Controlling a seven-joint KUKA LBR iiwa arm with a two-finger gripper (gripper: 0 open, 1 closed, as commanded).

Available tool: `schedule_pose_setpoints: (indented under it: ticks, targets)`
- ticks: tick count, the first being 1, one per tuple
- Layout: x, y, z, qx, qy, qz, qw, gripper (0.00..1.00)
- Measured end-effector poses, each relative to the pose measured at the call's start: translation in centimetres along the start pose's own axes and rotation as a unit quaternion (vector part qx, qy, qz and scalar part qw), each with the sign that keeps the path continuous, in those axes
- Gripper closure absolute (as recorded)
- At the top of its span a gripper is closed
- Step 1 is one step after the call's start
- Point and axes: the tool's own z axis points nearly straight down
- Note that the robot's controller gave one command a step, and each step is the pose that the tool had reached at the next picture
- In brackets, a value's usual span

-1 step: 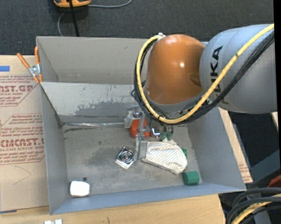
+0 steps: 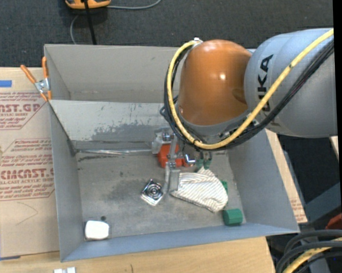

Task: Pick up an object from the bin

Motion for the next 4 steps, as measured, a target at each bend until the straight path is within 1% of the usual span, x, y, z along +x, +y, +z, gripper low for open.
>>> schedule_pose_setpoints:
  ticks: [1, 2, 3, 4]
  targets:
    - [2.2, -2.0, 3.2, -0.001, -0.0018, 0.006, 1.0000, 0.00]
    - [3.6, -3.2, 6.4, 0.000, 0.0012, -0.005, 1.0000, 0.00]
    - [3.3, -2.8, 8.4, -0.001, -0.0022, -0.014, 0.9999, 0.00]
    - [0.7, -3.2, 10.6, -0.001, -0.0004, 0.042, 0.9991, 0.00]
